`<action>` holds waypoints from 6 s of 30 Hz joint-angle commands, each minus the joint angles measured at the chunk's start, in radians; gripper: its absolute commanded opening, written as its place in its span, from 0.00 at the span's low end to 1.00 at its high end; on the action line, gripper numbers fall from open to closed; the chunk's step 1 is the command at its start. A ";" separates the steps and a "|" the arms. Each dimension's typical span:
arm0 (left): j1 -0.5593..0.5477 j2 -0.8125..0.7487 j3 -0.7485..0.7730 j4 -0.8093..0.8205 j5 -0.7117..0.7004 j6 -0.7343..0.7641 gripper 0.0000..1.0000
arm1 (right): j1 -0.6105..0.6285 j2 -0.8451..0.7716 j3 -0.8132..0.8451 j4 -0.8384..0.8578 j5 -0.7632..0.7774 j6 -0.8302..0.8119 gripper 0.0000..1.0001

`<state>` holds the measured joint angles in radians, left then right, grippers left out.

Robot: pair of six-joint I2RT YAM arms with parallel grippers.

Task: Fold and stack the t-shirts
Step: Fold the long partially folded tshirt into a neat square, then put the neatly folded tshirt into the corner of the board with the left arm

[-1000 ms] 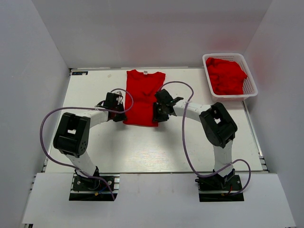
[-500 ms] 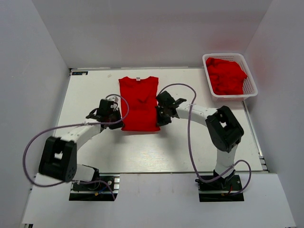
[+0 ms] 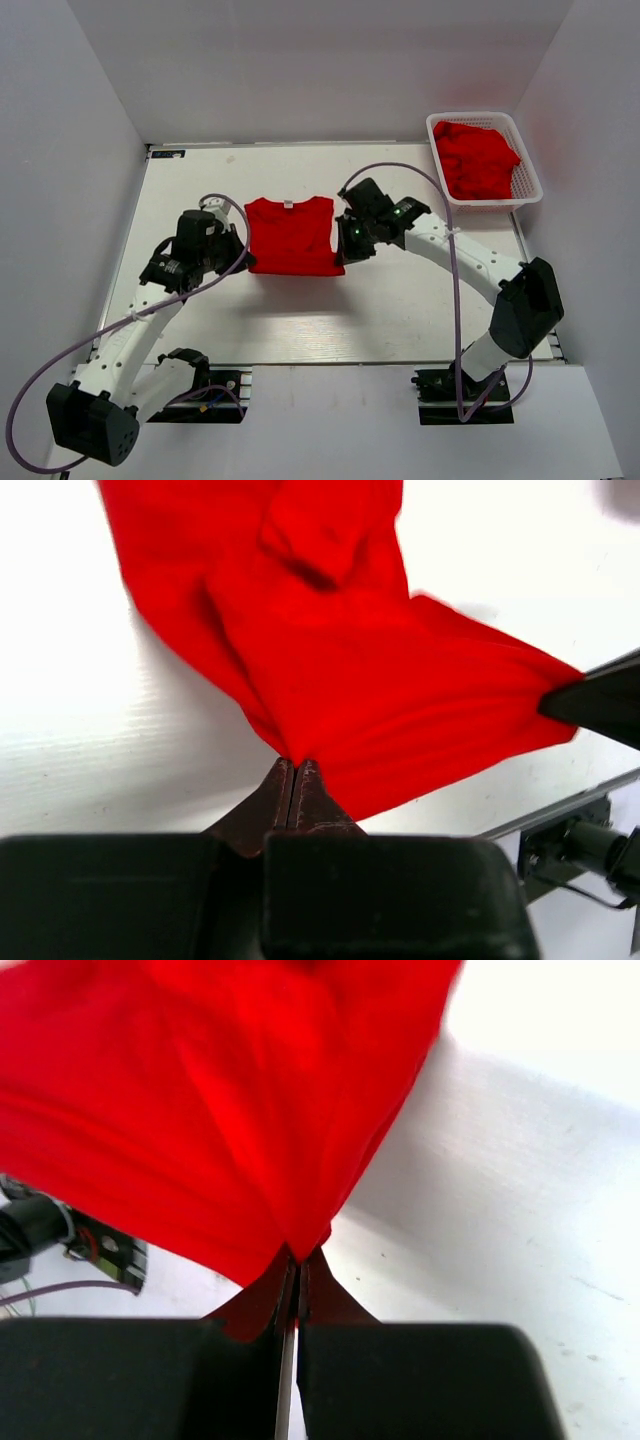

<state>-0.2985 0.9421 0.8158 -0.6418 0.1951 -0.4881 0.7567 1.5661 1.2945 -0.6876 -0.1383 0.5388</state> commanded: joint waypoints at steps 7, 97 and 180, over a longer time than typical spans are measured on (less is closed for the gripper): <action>0.033 0.159 0.227 -0.036 -0.195 -0.063 0.00 | -0.031 0.190 0.420 -0.197 0.095 -0.109 0.00; 0.130 1.107 0.569 0.200 -0.054 0.266 0.28 | -0.241 0.405 0.387 0.211 0.032 -0.209 0.90; 0.313 0.965 0.957 -0.032 -0.103 0.307 1.00 | -0.283 0.055 0.146 0.172 0.262 -0.142 0.90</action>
<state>0.0856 2.0529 1.9041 -0.6273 0.0837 -0.0727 0.4938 1.7016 1.5040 -0.5507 0.0845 0.3374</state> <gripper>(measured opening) 0.995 0.904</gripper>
